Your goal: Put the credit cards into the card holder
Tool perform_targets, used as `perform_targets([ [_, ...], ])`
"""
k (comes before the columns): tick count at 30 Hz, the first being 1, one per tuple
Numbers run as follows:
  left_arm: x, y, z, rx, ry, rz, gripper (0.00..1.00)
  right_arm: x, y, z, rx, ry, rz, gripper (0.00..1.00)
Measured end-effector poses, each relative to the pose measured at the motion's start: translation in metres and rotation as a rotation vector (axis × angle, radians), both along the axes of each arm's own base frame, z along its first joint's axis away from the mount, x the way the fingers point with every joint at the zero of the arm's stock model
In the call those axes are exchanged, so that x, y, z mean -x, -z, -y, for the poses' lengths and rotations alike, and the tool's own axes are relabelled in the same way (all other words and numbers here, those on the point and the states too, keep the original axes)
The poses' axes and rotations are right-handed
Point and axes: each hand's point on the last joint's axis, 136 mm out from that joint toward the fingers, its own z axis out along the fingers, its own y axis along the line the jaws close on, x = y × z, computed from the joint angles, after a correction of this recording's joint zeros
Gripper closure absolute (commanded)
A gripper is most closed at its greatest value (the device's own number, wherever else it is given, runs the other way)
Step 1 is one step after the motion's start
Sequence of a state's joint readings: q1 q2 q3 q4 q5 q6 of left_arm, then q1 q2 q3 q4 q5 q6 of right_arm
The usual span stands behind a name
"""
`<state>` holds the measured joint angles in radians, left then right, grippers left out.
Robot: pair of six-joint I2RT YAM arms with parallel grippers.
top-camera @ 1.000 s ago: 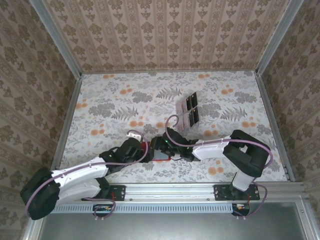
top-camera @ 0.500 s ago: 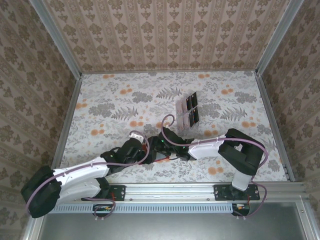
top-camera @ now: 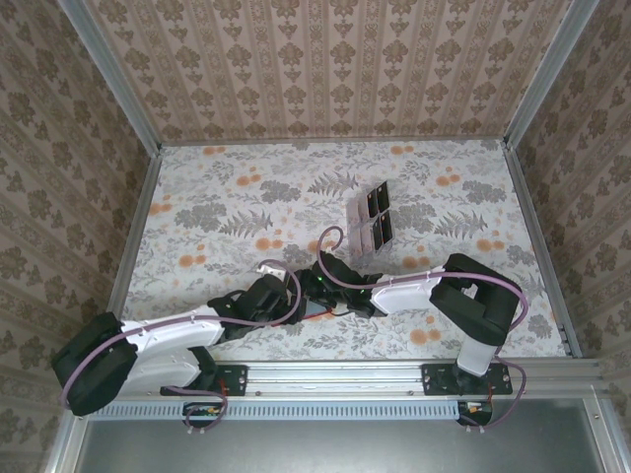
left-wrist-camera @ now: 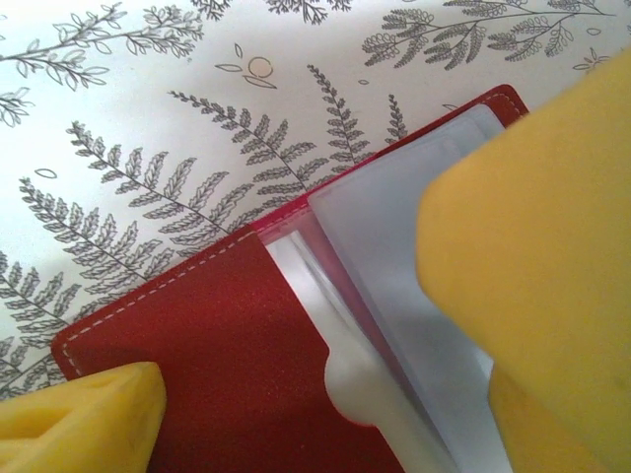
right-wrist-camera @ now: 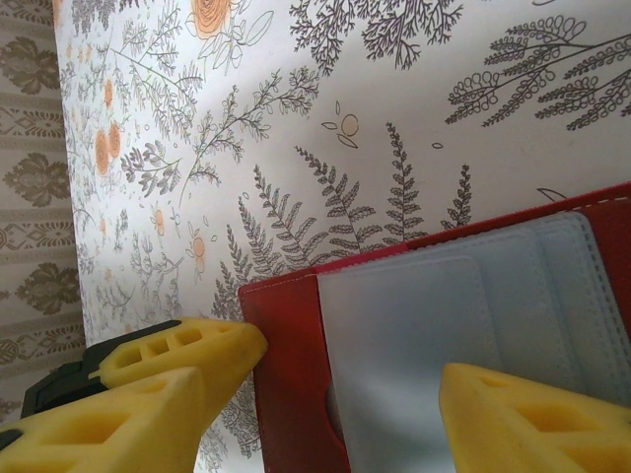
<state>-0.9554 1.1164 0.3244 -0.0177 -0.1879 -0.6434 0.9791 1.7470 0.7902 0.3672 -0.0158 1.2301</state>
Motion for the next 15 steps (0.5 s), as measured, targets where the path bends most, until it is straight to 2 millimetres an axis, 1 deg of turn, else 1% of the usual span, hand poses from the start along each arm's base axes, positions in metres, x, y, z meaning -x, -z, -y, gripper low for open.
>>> perform_targets([
  [2, -0.001, 0.001, -0.001, 0.000, -0.008, 0.002, 0.17, 0.000, -0.004, 0.000, -0.004, -0.001, 0.007, 0.35],
  [8, -0.003, 0.003, -0.003, 0.002, -0.027, 0.013, 0.18, -0.002, -0.031, 0.006, -0.025, -0.004, 0.059, 0.34],
  [10, -0.005, 0.003, -0.002, 0.002, -0.032, 0.020, 0.18, -0.001, -0.037, 0.008, -0.022, -0.008, 0.075, 0.34],
  [12, -0.007, 0.004, -0.002, 0.000, -0.036, 0.026, 0.19, -0.001, -0.036, 0.011, -0.009, -0.005, 0.079, 0.34],
  [15, -0.009, 0.004, -0.001, 0.001, -0.042, 0.034, 0.19, 0.002, -0.027, 0.017, 0.020, -0.003, 0.071, 0.34],
])
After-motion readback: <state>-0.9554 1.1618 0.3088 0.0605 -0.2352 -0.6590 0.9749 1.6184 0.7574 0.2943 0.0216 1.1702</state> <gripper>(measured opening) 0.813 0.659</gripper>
